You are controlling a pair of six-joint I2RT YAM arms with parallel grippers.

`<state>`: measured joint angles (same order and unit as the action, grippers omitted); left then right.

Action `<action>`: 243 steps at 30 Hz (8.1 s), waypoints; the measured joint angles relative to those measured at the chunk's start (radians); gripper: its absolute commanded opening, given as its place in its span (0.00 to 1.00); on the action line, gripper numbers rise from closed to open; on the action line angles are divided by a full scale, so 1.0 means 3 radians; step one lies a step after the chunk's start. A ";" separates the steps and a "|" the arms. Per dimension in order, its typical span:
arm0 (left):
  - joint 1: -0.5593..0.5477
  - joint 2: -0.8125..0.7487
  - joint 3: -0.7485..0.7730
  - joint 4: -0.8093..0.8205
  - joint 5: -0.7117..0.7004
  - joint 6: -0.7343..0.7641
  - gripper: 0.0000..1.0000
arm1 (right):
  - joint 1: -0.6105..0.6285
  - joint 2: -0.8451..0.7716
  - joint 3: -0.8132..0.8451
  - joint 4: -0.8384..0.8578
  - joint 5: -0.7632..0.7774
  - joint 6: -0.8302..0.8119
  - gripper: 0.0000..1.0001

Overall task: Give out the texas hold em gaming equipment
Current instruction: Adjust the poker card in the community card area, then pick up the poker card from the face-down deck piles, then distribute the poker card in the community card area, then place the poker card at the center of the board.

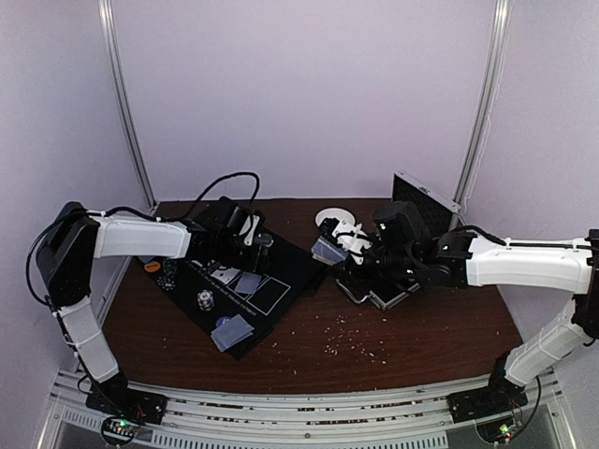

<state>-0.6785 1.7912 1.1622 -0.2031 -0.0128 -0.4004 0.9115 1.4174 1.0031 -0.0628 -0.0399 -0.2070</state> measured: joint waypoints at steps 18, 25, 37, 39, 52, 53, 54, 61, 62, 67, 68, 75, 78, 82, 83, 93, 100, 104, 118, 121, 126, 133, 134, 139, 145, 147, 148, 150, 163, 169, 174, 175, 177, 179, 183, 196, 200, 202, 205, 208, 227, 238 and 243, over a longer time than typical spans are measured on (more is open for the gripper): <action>-0.0076 0.0295 0.0198 -0.0600 -0.0197 0.0575 0.46 | 0.0000 0.0000 0.0000 -0.0050 0.0001 -0.0023 0.40; -0.0076 0.0298 0.0205 -0.0656 -0.0233 0.0692 0.45 | 0.0001 0.0000 0.0001 -0.0060 0.0001 -0.0024 0.39; -0.0076 0.0426 0.0203 -0.0730 -0.0381 0.0763 0.45 | 0.0000 0.0001 0.0001 -0.0061 0.0000 -0.0024 0.39; -0.0076 0.0426 0.0203 -0.0735 -0.0449 0.0777 0.45 | 0.0000 0.0001 0.0001 -0.0061 0.0001 -0.0024 0.39; -0.0076 0.0404 0.0200 -0.0847 -0.0685 0.0875 0.46 | 0.0000 0.0001 0.0001 -0.0062 0.0000 -0.0027 0.40; -0.0076 0.0394 0.0200 -0.0853 -0.0680 0.0882 0.46 | 0.0000 0.0001 0.0001 -0.0064 0.0000 -0.0028 0.40; -0.0076 0.0380 0.0198 -0.0865 -0.0652 0.0895 0.46 | 0.0000 0.0001 0.0001 -0.0065 0.0000 -0.0031 0.40; -0.0076 -0.0203 -0.0024 -0.0607 -0.0015 0.1010 0.59 | 0.0000 0.0001 0.0017 -0.0098 -0.0003 -0.0051 0.39; -0.0076 -0.0393 -0.0086 -0.0514 0.0061 0.1005 0.60 | 0.0001 0.0001 0.0019 -0.0100 -0.0008 -0.0058 0.39; -0.0076 -0.0991 -0.0127 0.0069 0.0777 0.0867 0.70 | 0.0001 -0.0019 0.0019 -0.0097 -0.0046 -0.0081 0.39; -0.0076 -0.1034 -0.0127 0.0215 0.1007 0.0793 0.71 | 0.0001 -0.0023 0.0019 -0.0095 -0.0047 -0.0084 0.39; -0.0117 -0.0865 -0.0103 0.0778 0.2075 0.0228 0.77 | 0.0032 -0.0034 0.0019 -0.0081 -0.0083 -0.0104 0.39; -0.0192 -0.0725 -0.0005 0.0797 0.2216 0.0159 0.82 | 0.0060 -0.0034 0.0020 -0.0081 -0.0081 -0.0109 0.39; -0.0300 -0.0562 0.0148 0.0793 0.2291 0.0127 0.82 | 0.0103 -0.0034 0.0032 -0.0085 -0.0081 -0.0116 0.39; -0.0323 -0.0526 0.0183 0.0793 0.2293 0.0123 0.80 | 0.0112 -0.0034 0.0039 -0.0089 -0.0080 -0.0123 0.39; -0.0392 -0.0239 0.0559 0.0487 0.2113 0.0175 0.38 | 0.0160 -0.0018 0.0095 -0.0134 -0.0013 -0.0178 0.39; -0.0409 -0.0308 0.0579 0.0217 0.1932 0.0310 0.24 | 0.0155 -0.0015 0.0094 -0.0142 0.0081 -0.0179 0.39; -0.0404 -0.0346 0.0580 0.0153 0.1914 0.0350 0.10 | 0.0155 -0.0015 0.0094 -0.0141 0.0108 -0.0184 0.39; -0.0359 -0.0455 0.0585 -0.0023 0.1953 0.0425 0.00 | 0.0153 -0.0015 0.0088 -0.0145 0.0134 -0.0186 0.39; -0.0322 -0.0505 0.0585 -0.0061 0.1925 0.0436 0.00 | 0.0135 -0.0015 0.0088 -0.0141 0.0146 -0.0183 0.39; -0.0278 -0.0566 0.0585 -0.0106 0.1926 0.0444 0.00 | 0.0100 -0.0015 0.0088 -0.0132 0.0158 -0.0169 0.39; 0.0000 -0.0862 0.0170 0.0220 0.2019 -0.0010 0.00 | 0.0033 -0.0015 0.0086 -0.0132 0.0221 -0.0093 0.39; 0.0109 -0.1015 -0.0034 0.0365 0.1934 -0.0183 0.00 | 0.0015 -0.0015 0.0085 -0.0131 0.0238 -0.0076 0.39; 0.0334 -0.1671 -0.0931 0.1111 0.1368 -0.1011 0.00 | -0.0051 -0.0011 0.0061 -0.0114 0.0296 0.0019 0.39; 0.0235 -0.1624 -0.1695 0.1877 0.0736 -0.2090 0.00 | -0.0058 0.0017 0.0061 -0.0107 0.0291 0.0066 0.39; 0.0174 -0.1471 -0.1807 0.1909 0.0506 -0.2323 0.00 | -0.0058 0.0017 0.0061 -0.0106 0.0284 0.0070 0.39; 0.0122 -0.1377 -0.1823 0.1909 0.0385 -0.2440 0.00 | -0.0058 0.0017 0.0061 -0.0106 0.0281 0.0070 0.39; 0.0011 -0.1211 -0.1821 0.1938 0.0197 -0.2627 0.00 | -0.0058 0.0017 0.0061 -0.0106 0.0276 0.0076 0.39; -0.0198 -0.0395 -0.1741 0.1998 -0.0062 -0.3319 0.00 | -0.0058 0.0014 0.0018 -0.0106 0.0266 0.0075 0.39; -0.0256 -0.0301 -0.1713 0.1998 -0.0057 -0.3504 0.03 | -0.0058 0.0014 0.0017 -0.0106 0.0266 0.0074 0.39; -0.0300 -0.0301 -0.1704 0.1942 -0.0042 -0.3591 0.16 | -0.0058 0.0014 0.0017 -0.0106 0.0262 0.0069 0.39; -0.0309 -0.0301 -0.1703 0.1926 -0.0038 -0.3601 0.19 | -0.0058 0.0014 0.0017 -0.0106 0.0259 0.0067 0.39; -0.0320 -0.0304 -0.1694 0.1878 -0.0031 -0.3623 0.23 | -0.0058 0.0014 0.0017 -0.0106 0.0254 0.0065 0.39; -0.0327 -0.0305 -0.1676 0.1818 -0.0027 -0.3637 0.24 | -0.0058 0.0014 0.0017 -0.0106 0.0253 0.0065 0.39; -0.0326 -0.0331 -0.1670 0.1745 -0.0015 -0.3651 0.25 | -0.0058 0.0014 0.0017 -0.0106 0.0249 0.0064 0.39; -0.0326 -0.0516 -0.1647 0.1459 0.0017 -0.3596 0.45 | -0.0058 0.0013 0.0017 -0.0135 0.0141 0.0055 0.39; -0.0326 -0.0626 -0.1553 0.1177 -0.0094 -0.3451 0.50 | -0.0058 0.0014 0.0018 -0.0182 0.0058 0.0066 0.39; -0.0327 -0.0694 -0.1419 0.0969 -0.0217 -0.3310 0.52 | -0.0058 0.0014 0.0018 -0.0228 0.0014 0.0090 0.39; -0.0326 -0.0860 -0.1174 0.0704 -0.0498 -0.3045 0.54 | -0.0039 0.0017 0.0018 -0.0290 -0.0062 0.0160 0.39; -0.0317 -0.1137 -0.1096 0.0593 -0.0811 -0.2753 0.57 | 0.0014 0.0055 0.0000 -0.0296 -0.0098 0.0254 0.39; 0.0121 -0.1907 -0.0999 0.0464 -0.1394 -0.1282 0.65 | 0.0408 0.0951 -0.0305 -0.0332 -0.0210 0.0806 0.38; 0.0153 -0.1907 -0.0999 0.0417 -0.1289 -0.1167 0.66 | 0.0427 0.1251 -0.0022 -0.0422 -0.0243 0.0796 0.43; 0.0172 -0.1907 -0.0999 0.0412 -0.1289 -0.1127 0.66 | 0.0427 0.1287 0.0033 -0.0477 -0.0272 0.0792 0.55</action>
<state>-0.6270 1.2190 0.8623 -0.0795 -0.3996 -0.7383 1.0397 1.8034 1.0130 -0.2058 -0.1215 0.0307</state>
